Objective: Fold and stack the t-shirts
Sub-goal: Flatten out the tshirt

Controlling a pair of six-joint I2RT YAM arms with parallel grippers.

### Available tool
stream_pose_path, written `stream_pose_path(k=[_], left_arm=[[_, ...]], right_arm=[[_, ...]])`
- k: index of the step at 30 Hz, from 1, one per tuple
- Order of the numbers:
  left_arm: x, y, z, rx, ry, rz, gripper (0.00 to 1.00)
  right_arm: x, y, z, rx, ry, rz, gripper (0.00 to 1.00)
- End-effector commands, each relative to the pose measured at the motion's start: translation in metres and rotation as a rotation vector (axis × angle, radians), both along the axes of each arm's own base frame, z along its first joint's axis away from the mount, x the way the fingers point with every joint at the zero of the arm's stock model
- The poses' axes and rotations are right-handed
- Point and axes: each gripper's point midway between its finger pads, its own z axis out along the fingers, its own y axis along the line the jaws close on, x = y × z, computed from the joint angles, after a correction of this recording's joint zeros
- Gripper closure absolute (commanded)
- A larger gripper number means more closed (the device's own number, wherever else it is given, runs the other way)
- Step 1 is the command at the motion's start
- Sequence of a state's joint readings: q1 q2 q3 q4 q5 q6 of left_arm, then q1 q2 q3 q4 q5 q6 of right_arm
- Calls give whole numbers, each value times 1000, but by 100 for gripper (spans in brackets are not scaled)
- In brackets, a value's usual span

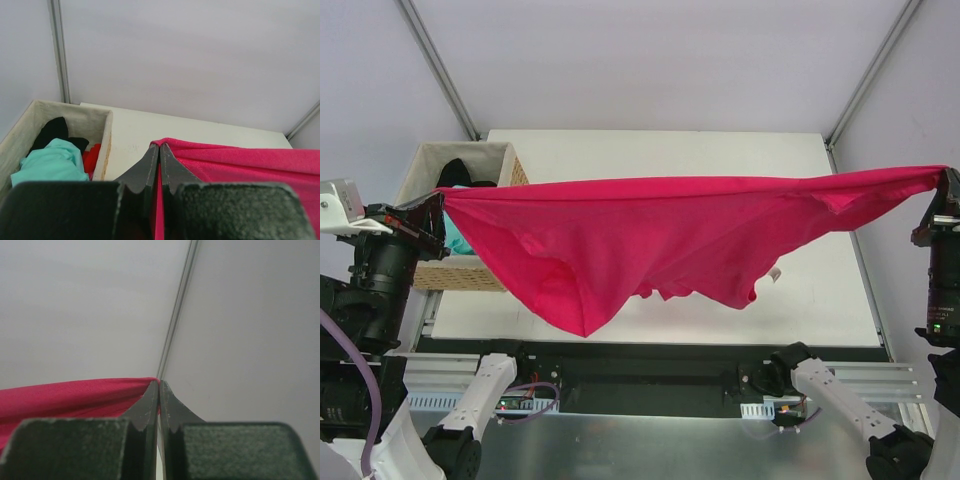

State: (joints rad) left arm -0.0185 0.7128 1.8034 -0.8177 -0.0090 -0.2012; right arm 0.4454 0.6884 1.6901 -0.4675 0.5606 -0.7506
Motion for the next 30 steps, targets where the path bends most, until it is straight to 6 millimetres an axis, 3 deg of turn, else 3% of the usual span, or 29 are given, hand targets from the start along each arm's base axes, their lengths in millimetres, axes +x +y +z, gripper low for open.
stream_pose_path(k=[1, 19, 30], left_arm=[[1, 20, 0, -3, 4, 116, 100], [7, 28, -24, -17, 105, 160, 100], [1, 29, -32, -26, 133, 172, 100]], right_arm=[[-24, -25, 12, 73, -70, -100, 99], [-19, -27, -1, 79, -31, -140, 99], [-31, -34, -9, 102, -23, -162, 99]])
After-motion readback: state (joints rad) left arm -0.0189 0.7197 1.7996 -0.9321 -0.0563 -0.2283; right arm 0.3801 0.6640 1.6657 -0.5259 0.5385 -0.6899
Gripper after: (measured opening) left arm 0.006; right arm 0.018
